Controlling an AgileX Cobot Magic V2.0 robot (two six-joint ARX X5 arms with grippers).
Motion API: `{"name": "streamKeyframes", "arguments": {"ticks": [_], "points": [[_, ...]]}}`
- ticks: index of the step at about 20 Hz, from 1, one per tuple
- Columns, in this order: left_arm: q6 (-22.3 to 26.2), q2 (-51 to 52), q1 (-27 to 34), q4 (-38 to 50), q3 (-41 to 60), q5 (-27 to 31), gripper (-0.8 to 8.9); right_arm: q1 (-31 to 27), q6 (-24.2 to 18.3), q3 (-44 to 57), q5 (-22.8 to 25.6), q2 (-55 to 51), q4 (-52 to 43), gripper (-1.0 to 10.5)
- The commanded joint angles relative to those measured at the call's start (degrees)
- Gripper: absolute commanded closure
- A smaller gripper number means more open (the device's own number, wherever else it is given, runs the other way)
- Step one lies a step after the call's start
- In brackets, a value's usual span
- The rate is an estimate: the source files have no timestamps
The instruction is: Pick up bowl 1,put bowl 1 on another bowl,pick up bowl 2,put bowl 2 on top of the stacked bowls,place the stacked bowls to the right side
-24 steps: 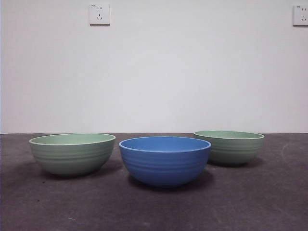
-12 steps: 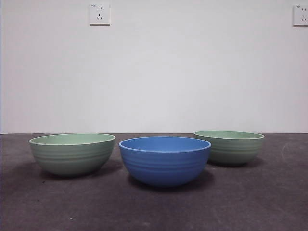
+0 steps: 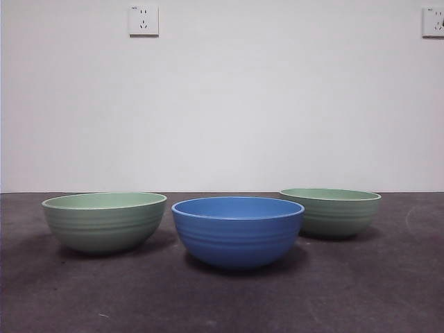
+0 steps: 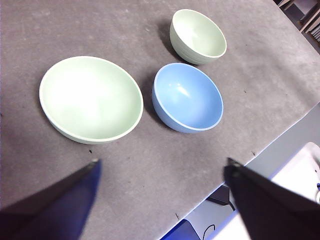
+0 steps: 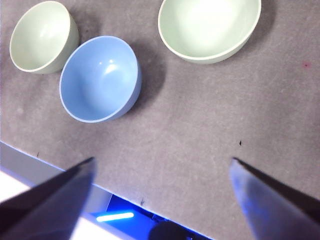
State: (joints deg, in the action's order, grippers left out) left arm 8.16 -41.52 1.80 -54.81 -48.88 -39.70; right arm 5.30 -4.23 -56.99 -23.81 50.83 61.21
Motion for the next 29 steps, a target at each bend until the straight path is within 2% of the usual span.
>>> {"name": "streamKeyframes", "arguments": {"ticks": [1,4,10,25,29], "points": [[-0.66,0.13,-0.07,0.7,-0.24,0.81,2.81,0.2,1.99,-0.2,0.17,0.26,-1.81,4.1],[-0.74,0.11,-0.07,0.72,-0.24,0.81,2.81,0.2,4.02,-0.2,0.68,1.14,-4.94,4.1],[-0.9,0.13,-0.07,0.72,-0.24,0.72,2.81,0.2,7.89,-0.31,6.21,7.23,-11.96,4.1],[-0.9,0.11,-0.09,0.7,-0.24,0.74,2.81,0.2,11.93,-1.36,8.02,33.73,-28.59,4.2],[-0.9,0.11,-0.07,0.7,-0.24,0.76,2.81,0.24,12.35,-1.36,9.53,38.14,-33.05,5.0]]}}
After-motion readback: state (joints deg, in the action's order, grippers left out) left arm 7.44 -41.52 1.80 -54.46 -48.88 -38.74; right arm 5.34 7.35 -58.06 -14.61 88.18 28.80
